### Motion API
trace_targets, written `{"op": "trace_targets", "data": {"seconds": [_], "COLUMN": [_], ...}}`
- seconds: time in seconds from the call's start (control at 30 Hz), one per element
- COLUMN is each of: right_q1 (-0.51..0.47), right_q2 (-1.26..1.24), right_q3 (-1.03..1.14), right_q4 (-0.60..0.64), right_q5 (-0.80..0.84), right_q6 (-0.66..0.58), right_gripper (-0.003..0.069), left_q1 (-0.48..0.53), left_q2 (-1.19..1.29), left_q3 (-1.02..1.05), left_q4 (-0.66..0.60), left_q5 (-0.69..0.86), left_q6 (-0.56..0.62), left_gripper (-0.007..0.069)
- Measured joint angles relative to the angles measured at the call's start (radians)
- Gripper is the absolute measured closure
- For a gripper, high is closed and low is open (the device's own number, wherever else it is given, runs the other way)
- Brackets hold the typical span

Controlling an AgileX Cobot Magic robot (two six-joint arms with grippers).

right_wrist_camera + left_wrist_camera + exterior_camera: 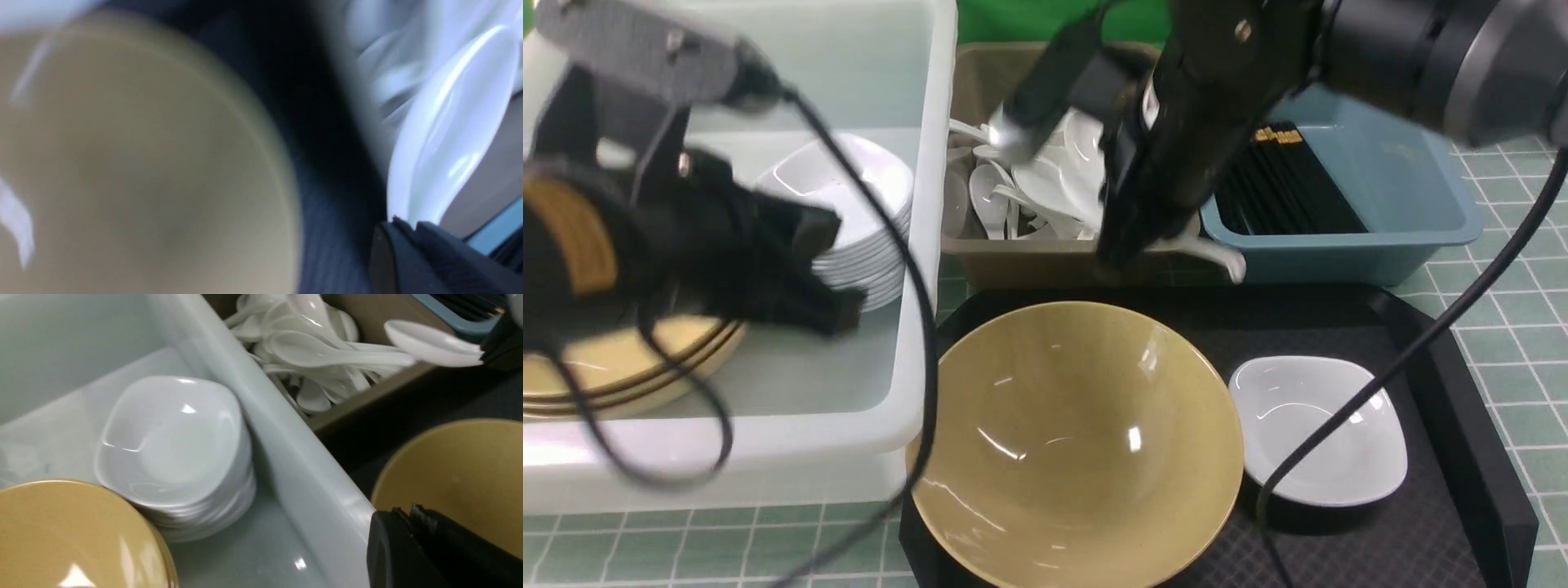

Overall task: On blue table put chopsticks spoon bowls plates into blue grey white boxes.
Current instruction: 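Place the white spoon into the bin of spoons with the right gripper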

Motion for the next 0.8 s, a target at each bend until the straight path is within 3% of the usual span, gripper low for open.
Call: {"op": "trace_targets", "data": {"seconds": [0.17, 0.4, 0.6, 0.7, 0.8], "right_q1": [-0.047, -0.103, -0.146, -0.161, -0.165], "right_q2": [0.011, 0.129, 0.249, 0.293, 0.312], "right_q3": [-0.013, -0.014, -0.014, -0.014, -0.013], "right_q4": [0.003, 0.003, 0.003, 0.003, 0.003], "right_q5": [-0.25, -0.571, -0.695, -0.71, -0.712], "right_q6": [0.097, 0.205, 0.277, 0.311, 0.335], "right_gripper": [0.0598, 0.0598, 0.0586, 0.0546, 0.045], "left_q1": [0.101, 0.106, 0.109, 0.109, 0.109], "left_q2": [0.098, 0.16, 0.162, 0.162, 0.162], "left_q3": [-0.06, -0.061, -0.061, -0.061, -0.061], "left_q4": [-0.093, -0.226, -0.237, -0.237, -0.237], "left_q5": [-0.078, -0.068, -0.011, 0.0, 0.002], "left_q6": [0.037, 0.109, 0.157, 0.166, 0.166], "left_gripper": [0.0623, 0.0623, 0.0623, 0.0623, 0.0623]}}
